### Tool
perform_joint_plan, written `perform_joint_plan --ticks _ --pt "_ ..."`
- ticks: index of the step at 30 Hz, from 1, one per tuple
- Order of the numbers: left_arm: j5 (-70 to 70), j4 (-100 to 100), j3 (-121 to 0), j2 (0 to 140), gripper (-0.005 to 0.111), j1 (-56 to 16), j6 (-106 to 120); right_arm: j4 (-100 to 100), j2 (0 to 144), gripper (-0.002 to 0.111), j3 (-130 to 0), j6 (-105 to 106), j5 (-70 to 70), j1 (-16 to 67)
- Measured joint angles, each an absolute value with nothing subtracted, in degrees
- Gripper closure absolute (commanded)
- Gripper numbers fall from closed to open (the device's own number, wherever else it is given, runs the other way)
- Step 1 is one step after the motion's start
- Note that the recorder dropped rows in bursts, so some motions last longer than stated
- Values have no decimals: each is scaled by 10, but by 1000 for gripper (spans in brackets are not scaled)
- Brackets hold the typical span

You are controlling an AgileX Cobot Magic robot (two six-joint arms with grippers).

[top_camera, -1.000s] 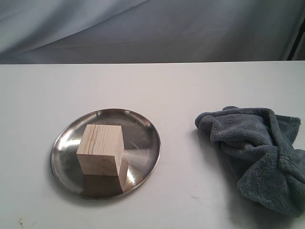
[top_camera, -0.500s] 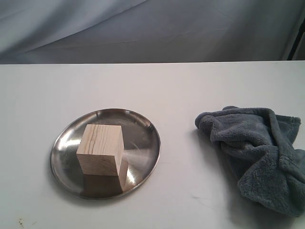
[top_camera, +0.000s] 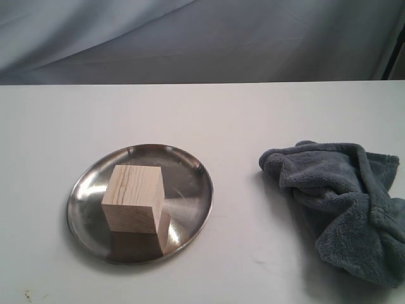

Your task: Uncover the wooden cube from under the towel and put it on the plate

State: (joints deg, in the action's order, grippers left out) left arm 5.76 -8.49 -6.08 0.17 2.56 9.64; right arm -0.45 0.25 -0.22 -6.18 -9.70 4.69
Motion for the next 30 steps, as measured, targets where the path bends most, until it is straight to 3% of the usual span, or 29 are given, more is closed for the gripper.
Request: perform_joint_plan --ticks 7,22,30 --pt "67 -85 -3 2 107 26 96 -5 2 101 -2 -62 -97 47" --pt "-140 -59 -3 2 107 26 96 -5 2 101 -2 -62 -97 47" --pt "-158 -53 -3 2 107 26 96 -5 2 101 -2 -62 -97 47"
